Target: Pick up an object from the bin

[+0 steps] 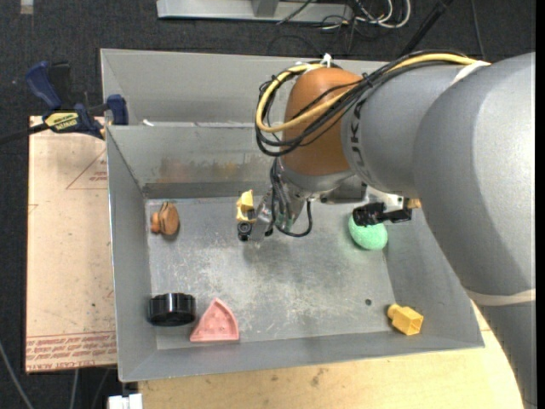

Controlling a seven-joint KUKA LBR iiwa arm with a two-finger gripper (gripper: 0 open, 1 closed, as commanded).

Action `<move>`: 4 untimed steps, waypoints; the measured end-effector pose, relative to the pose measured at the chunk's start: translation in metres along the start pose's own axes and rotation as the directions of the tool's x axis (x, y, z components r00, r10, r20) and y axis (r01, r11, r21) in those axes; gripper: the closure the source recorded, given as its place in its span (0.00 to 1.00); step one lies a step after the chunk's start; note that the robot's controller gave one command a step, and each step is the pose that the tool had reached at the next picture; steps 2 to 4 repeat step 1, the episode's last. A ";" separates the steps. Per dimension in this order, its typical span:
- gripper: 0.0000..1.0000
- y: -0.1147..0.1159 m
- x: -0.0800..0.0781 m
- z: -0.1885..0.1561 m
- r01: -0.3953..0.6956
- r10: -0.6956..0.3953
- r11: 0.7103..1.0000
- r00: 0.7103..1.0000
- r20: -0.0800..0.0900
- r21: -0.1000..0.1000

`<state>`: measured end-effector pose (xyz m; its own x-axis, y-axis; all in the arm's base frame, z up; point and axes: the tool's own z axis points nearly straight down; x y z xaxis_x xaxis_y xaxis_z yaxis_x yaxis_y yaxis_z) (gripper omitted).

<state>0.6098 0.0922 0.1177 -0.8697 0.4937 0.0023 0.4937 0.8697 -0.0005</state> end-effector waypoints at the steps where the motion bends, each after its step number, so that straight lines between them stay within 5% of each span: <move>1: 1.00 0.001 -0.001 -0.014 0.001 -0.001 1.000 1.000 0.004 -0.003; 4: 1.00 0.001 -0.001 -0.014 0.001 -0.001 1.000 1.000 0.004 -0.003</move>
Offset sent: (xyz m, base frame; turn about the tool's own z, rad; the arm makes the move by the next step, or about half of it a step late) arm 0.0000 0.0000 0.0698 0.0000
